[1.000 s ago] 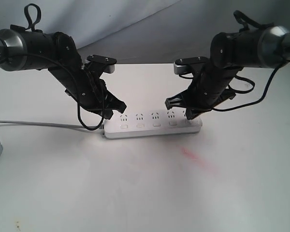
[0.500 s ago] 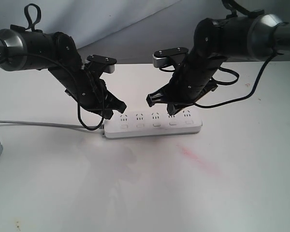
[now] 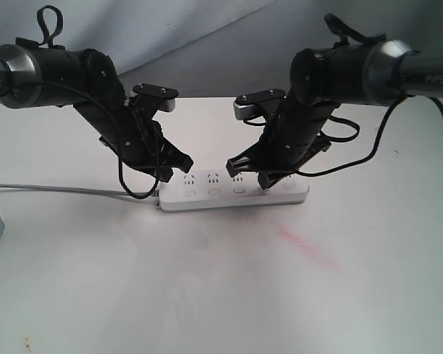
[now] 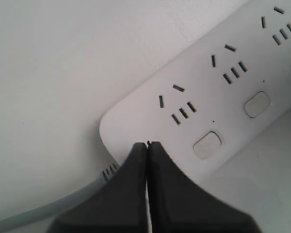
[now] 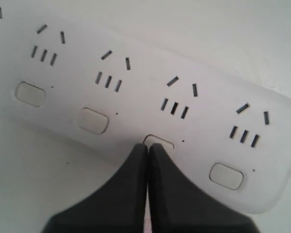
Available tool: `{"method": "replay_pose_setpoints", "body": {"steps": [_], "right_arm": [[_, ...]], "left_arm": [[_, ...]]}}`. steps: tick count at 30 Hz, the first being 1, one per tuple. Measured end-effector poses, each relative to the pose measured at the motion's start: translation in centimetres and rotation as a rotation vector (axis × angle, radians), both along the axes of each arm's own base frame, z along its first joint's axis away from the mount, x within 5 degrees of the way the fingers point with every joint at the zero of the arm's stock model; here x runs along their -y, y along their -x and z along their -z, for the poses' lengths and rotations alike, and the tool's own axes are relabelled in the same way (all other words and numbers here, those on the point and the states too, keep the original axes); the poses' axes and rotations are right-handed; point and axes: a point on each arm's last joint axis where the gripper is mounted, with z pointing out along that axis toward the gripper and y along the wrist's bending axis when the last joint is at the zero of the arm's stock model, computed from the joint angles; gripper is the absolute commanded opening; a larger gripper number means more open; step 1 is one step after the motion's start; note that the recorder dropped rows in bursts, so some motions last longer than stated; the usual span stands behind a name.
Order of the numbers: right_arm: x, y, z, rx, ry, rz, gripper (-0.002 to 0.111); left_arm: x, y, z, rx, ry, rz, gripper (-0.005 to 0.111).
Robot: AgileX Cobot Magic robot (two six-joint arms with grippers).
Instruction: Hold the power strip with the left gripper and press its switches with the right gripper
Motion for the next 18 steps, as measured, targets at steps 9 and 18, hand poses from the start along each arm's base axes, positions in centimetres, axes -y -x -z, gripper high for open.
{"method": "replay_pose_setpoints", "body": {"steps": [9, 18], "right_arm": [[0.03, -0.09, 1.12, -0.015, 0.026, 0.006, 0.0], [-0.04, -0.42, 1.14, 0.015, 0.014, 0.035, 0.0]], "left_arm": [[0.0, 0.0, 0.0, 0.0, 0.0, 0.0, 0.0], [0.0, 0.0, 0.0, 0.0, 0.0, 0.0, 0.0]]}}
